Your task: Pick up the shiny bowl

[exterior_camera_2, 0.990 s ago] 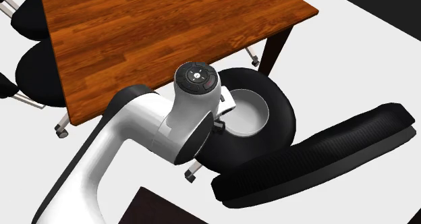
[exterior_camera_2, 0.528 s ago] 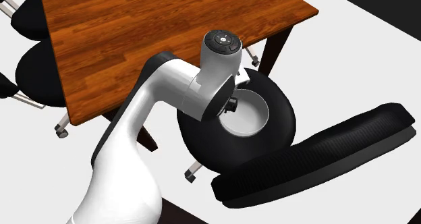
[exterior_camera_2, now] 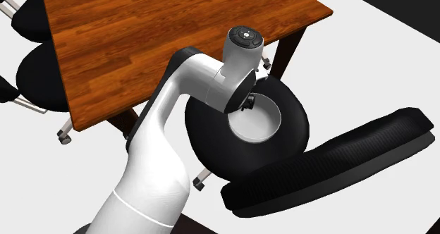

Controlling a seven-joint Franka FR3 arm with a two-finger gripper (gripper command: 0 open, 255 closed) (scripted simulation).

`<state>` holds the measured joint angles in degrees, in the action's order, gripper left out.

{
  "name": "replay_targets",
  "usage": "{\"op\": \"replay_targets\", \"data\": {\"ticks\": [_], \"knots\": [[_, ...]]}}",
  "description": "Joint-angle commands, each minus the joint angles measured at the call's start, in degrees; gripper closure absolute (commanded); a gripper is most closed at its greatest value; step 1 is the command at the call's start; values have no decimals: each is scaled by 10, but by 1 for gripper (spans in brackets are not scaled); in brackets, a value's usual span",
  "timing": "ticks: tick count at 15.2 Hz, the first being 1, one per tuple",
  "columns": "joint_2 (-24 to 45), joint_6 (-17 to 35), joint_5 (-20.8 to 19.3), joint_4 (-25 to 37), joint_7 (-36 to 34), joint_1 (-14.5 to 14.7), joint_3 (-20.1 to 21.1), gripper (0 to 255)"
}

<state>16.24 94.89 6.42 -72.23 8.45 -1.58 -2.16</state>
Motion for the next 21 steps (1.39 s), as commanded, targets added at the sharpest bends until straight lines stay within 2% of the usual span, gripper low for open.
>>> {"op": "replay_targets", "data": {"ticks": [1, 4, 5, 14, 21], "knots": [[-2, 18, 0, -20, 2, 0, 0, 0], [-6, 32, 0, -38, 4, 0, 0, 0], [-6, 32, 0, -38, 4, 0, 0, 255], [-6, 32, 0, -38, 4, 0, 0, 255], [16, -33, 1, 49, -2, -2, 0, 255]]}}
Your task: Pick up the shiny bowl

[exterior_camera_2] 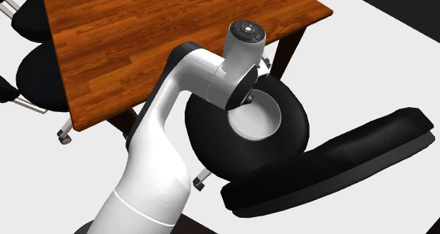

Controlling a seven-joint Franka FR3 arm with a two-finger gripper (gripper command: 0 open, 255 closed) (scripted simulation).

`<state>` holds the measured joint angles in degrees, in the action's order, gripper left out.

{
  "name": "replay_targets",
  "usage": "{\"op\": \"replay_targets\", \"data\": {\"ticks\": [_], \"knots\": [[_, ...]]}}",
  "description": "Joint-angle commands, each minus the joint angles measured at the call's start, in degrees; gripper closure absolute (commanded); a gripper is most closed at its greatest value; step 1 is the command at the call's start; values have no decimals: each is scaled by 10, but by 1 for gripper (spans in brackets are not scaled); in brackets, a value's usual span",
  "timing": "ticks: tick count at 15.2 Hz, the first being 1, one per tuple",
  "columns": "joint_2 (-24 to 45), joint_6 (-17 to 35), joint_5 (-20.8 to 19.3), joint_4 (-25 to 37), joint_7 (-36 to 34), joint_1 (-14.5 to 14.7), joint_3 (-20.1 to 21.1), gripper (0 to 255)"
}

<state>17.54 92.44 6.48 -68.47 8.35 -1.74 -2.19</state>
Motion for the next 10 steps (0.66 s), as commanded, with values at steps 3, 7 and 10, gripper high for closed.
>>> {"op": "replay_targets", "data": {"ticks": [3, 7, 10], "knots": [[17, -39, 1, 57, -4, -1, 0, 255], [43, -86, 2, 130, -8, -3, 1, 255], [53, -101, 3, 155, -9, -4, 1, 255]]}}
